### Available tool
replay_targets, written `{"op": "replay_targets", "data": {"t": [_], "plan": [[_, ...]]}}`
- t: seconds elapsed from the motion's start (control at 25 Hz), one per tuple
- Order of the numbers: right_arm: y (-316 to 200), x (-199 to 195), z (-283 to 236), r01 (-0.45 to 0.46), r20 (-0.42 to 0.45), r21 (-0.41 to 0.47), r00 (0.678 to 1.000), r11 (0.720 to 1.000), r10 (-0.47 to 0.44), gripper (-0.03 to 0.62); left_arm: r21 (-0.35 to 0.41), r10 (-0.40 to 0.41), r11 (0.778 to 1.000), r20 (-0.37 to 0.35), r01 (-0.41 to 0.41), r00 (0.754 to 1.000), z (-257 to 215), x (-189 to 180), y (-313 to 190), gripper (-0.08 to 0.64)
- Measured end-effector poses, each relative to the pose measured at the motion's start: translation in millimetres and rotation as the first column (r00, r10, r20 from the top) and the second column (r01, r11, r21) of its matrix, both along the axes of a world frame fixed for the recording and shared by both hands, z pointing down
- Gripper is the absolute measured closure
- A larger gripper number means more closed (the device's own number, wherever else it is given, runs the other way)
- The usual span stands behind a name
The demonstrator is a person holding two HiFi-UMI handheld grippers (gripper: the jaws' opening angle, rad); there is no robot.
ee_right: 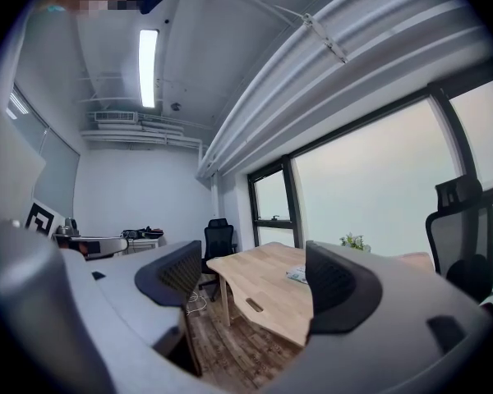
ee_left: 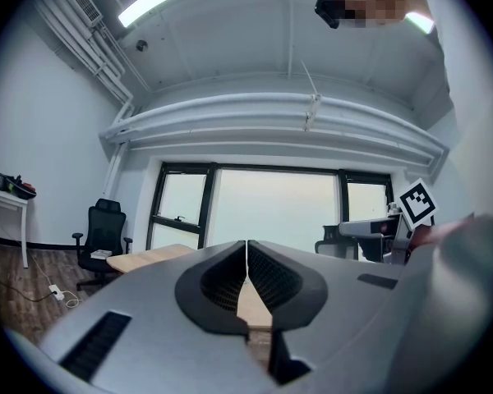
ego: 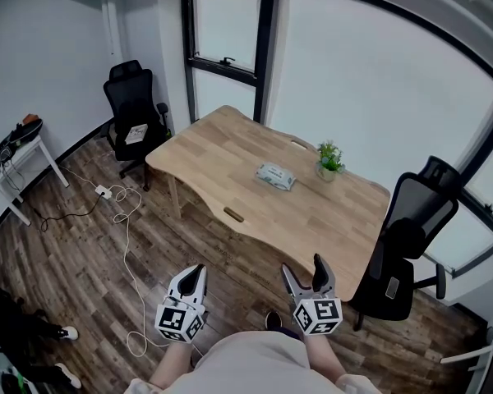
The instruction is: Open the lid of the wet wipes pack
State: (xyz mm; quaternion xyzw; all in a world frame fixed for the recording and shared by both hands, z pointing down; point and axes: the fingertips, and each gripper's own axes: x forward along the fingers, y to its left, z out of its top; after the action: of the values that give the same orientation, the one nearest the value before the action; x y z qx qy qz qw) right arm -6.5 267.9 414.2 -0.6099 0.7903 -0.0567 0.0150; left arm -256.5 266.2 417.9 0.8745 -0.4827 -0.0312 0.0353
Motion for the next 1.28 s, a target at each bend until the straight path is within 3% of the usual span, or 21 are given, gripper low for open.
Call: {"op": "replay_targets", "data": {"t": [0.32,0.64,1.0,1.28], "plan": [[-35,10,7,0.01,0.014,-0.008,1.0,1.0,-0.01,0.21,-0.014,-0.013,1.0,0.009,0.013,1.0,5,9,-30,0.538],[-114,37,12,0.041,0.03,-0.013,0.999,0.999,-0.04,0.213,-0.022,-0.034,0.999,0.034,0.035,0.999,4,38,-98,0.538],[-214,81,11,0.106,0.035,-0.031,0.994,0.994,-0.104,0.219,-0.034,-0.064,0.997,0.048,0.065,0.997,-2,93,-190,0.538],[-260,113,16,0.158,0.067,-0.058,0.986,0.986,-0.154,0.224,-0.063,-0.082,0.994,0.056,0.085,0.995,3,137,-239,0.538]]}}
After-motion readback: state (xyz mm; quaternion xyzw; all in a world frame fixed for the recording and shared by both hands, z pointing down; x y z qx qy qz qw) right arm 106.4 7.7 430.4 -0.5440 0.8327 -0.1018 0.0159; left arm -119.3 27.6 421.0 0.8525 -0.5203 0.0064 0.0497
